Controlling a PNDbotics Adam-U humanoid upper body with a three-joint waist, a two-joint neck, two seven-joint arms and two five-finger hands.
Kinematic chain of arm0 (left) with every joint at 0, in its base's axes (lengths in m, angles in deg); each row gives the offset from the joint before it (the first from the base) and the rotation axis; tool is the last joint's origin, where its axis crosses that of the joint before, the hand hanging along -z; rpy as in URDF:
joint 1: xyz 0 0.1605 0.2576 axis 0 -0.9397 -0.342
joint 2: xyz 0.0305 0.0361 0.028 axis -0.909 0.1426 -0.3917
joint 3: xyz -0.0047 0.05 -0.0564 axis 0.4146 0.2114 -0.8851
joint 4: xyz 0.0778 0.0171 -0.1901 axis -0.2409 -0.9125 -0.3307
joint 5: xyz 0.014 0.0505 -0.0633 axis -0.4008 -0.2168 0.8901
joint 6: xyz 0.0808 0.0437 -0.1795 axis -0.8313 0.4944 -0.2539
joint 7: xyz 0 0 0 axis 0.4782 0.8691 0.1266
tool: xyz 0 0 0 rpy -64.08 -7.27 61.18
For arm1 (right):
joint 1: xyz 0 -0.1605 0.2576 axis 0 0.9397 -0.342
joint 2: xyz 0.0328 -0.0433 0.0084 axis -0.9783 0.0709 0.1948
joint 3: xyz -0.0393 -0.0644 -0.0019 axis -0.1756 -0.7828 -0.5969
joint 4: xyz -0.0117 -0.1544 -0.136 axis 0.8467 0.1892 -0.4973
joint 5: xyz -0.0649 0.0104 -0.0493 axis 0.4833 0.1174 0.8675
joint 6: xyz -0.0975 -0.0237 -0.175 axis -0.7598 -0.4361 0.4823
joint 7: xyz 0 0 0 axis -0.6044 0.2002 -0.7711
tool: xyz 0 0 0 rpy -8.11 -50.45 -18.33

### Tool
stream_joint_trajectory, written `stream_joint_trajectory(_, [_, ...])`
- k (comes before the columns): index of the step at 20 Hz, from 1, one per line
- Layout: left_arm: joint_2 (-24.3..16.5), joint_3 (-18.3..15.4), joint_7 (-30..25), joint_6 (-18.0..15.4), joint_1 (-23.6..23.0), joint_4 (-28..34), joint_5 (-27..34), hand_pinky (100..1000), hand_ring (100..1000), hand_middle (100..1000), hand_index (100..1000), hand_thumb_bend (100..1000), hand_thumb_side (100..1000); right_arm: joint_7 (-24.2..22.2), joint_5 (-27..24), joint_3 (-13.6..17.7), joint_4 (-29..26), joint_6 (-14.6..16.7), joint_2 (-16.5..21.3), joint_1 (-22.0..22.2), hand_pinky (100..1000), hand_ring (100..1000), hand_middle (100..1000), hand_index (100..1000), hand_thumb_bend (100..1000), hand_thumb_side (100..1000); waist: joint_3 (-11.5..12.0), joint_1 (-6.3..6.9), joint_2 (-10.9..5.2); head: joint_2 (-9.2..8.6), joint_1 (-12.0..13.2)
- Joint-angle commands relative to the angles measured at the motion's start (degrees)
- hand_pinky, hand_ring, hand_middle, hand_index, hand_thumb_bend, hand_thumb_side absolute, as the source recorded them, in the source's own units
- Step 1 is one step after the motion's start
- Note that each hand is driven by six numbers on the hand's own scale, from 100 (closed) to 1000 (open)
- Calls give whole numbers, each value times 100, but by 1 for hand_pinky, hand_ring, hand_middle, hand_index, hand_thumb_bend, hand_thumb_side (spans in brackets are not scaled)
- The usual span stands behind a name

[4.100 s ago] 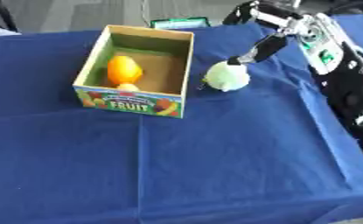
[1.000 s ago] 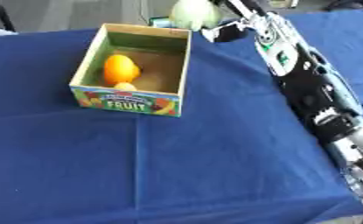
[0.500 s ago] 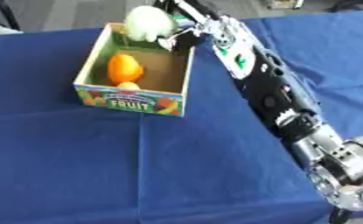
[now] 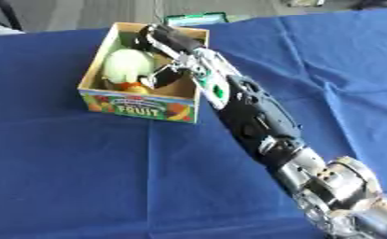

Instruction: Pick up objects on the table and place them in the box.

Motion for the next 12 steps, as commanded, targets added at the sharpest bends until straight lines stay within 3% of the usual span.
stream_joint_trajectory(1, [-40, -9, -16, -9, 69, 60, 35, 737, 533, 592, 669, 100, 658, 29, 253, 82, 52, -9, -44, -83, 700, 598, 445, 510, 105, 100, 10, 27, -76, 26, -15])
stream_joint_trajectory(2, [-40, -9, -17, -9, 68, 59, 36, 738, 534, 592, 669, 100, 658, 22, 302, 96, 80, -18, -49, -71, 707, 615, 485, 548, 196, 100, 4, 30, -77, 27, -15])
stream_joint_trajectory(5, [-40, -11, -17, -10, 64, 56, 36, 738, 534, 592, 669, 100, 658, -65, 417, 115, 138, -4, -46, -47, 730, 678, 601, 684, 463, 284, -17, 35, -83, 28, -12])
stream_joint_trajectory(8, [-38, -13, -15, -11, 60, 55, 34, 738, 535, 592, 669, 100, 658, -158, 478, 150, 141, 35, -27, -31, 747, 725, 688, 772, 515, 420, -41, 36, -87, 28, -6])
stream_joint_trajectory(12, [-40, -19, -11, -10, 49, 54, 31, 738, 535, 592, 669, 100, 658, -256, 459, 218, 112, 13, 19, -21, 767, 764, 763, 840, 553, 487, -67, 36, -92, 28, 1])
